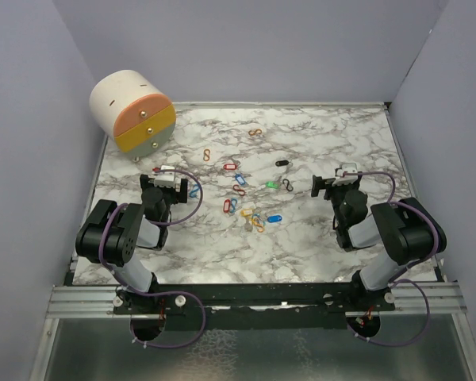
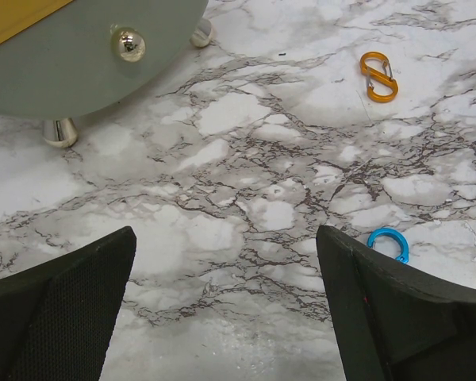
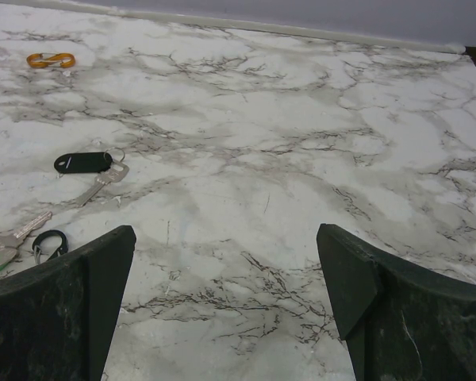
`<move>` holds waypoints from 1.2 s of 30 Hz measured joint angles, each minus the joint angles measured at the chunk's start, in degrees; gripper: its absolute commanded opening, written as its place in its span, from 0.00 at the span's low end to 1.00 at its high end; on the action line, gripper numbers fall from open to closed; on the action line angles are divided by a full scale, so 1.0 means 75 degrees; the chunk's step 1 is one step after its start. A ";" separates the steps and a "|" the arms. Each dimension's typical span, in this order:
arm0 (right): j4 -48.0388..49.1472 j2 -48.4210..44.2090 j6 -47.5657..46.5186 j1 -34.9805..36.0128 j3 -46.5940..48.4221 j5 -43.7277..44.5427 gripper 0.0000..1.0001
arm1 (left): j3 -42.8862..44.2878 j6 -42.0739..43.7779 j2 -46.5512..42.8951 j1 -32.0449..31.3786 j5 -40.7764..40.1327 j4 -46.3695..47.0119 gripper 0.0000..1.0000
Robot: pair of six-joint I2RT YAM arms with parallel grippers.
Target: Put the keys on the keyring
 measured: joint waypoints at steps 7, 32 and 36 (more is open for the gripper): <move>-0.0784 -0.0545 -0.0003 0.0003 0.0108 0.0283 1.00 | 0.0606 -0.0245 -0.1017 0.0000 -0.0460 -0.1705 0.99; -0.6819 -0.4421 0.3471 0.0020 0.1760 -0.4281 0.98 | 0.0828 -0.4759 -0.5275 0.0006 0.1189 -0.4657 0.90; -0.7038 -0.4424 0.3579 0.0020 0.1918 -0.4278 0.94 | 0.1183 -0.4765 -0.4779 -0.0052 0.1241 -0.5479 0.88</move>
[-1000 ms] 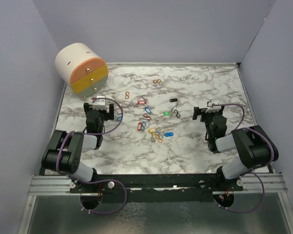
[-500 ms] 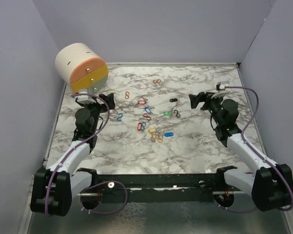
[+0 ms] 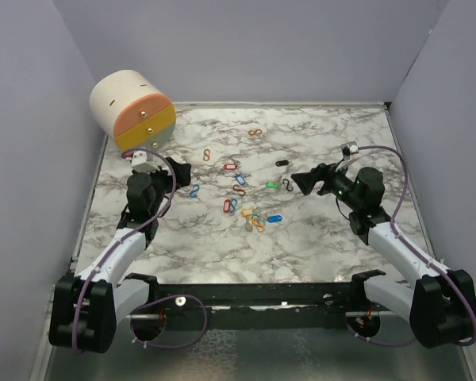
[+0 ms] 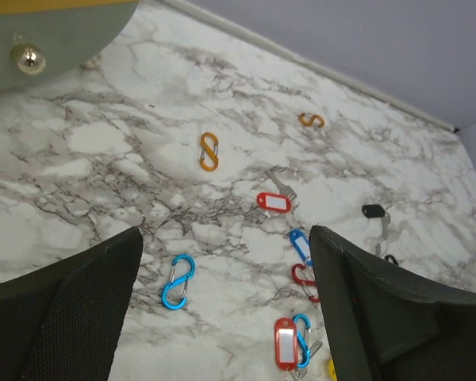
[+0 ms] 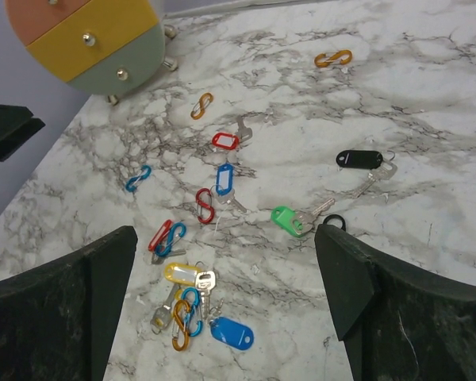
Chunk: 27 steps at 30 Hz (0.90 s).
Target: Put the keys on the keyring
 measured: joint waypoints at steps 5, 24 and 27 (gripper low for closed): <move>-0.0256 0.0361 0.0073 0.0006 0.0236 0.0032 0.88 | 0.0941 0.0376 0.0839 -0.0449 -0.0420 -0.1311 0.88; -0.2996 0.1859 -0.0927 0.2381 0.2465 0.4261 0.86 | 0.2757 0.1311 0.3416 -0.2052 -0.2754 -0.3503 0.78; -0.3083 0.1856 -0.0950 0.2381 0.2378 0.4424 0.86 | 0.2911 0.1370 0.3713 -0.2052 -0.2856 -0.3678 0.76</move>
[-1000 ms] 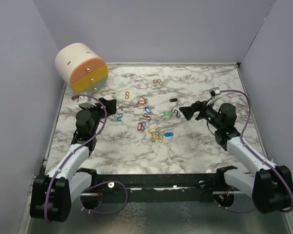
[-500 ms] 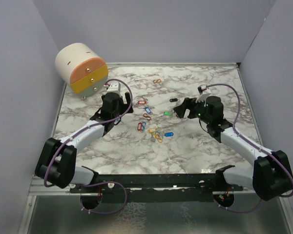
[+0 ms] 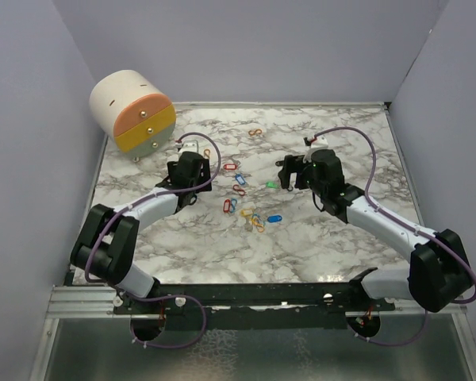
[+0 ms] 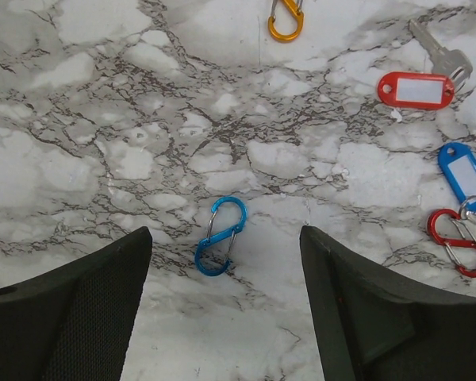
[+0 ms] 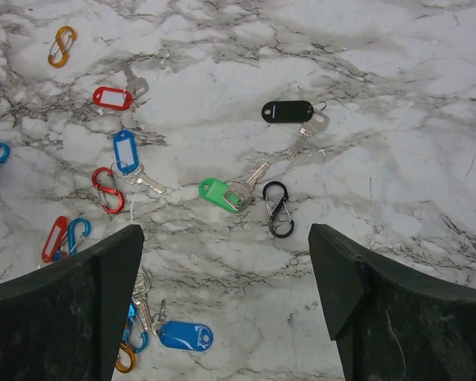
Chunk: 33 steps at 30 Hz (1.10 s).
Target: Put the keys on the keyring
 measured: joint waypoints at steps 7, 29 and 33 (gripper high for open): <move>-0.0023 0.0000 -0.0058 0.0000 -0.0035 0.0140 0.86 | 0.0178 0.0140 0.0606 0.0000 -0.0015 -0.0181 0.67; -0.0023 0.0000 -0.0117 0.0000 -0.0131 0.0277 0.86 | 0.0338 0.0303 0.1297 0.0000 0.0003 -0.0312 0.53; -0.0023 0.0000 -0.0117 0.0000 -0.0131 0.0277 0.86 | 0.0402 0.0306 0.1364 0.0000 0.0017 -0.0309 0.50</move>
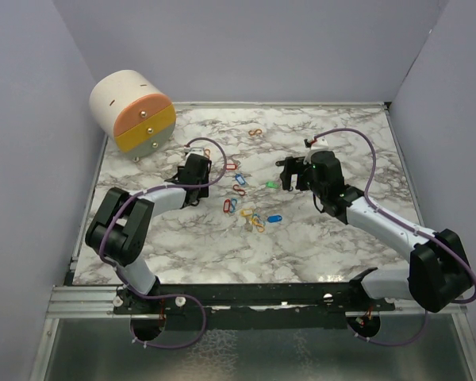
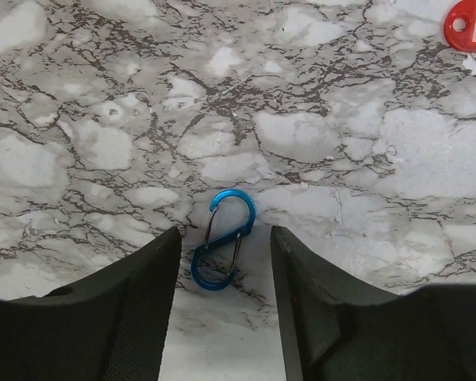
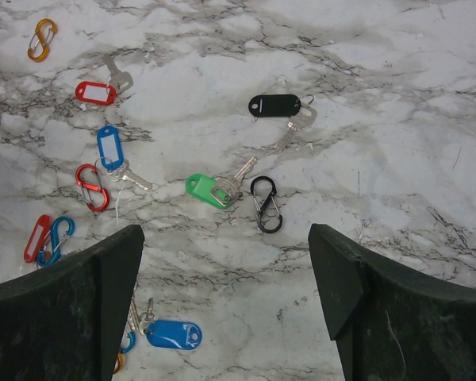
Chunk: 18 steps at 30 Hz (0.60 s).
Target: Put the keys on the keyring
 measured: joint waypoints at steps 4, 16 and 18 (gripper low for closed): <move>0.0000 0.0000 0.0000 0.0000 0.0000 0.0003 0.86 | 0.0102 0.0003 0.0096 0.0000 0.0000 -0.0015 0.48; 0.0000 0.0000 -0.0003 0.0000 0.0000 0.0032 0.86 | 0.0248 -0.0006 0.0233 0.0006 0.0006 -0.0038 0.52; 0.0000 0.0000 -0.0003 0.0000 0.0000 0.0032 0.86 | 0.0245 -0.0009 0.0227 0.0006 0.0003 -0.0044 0.52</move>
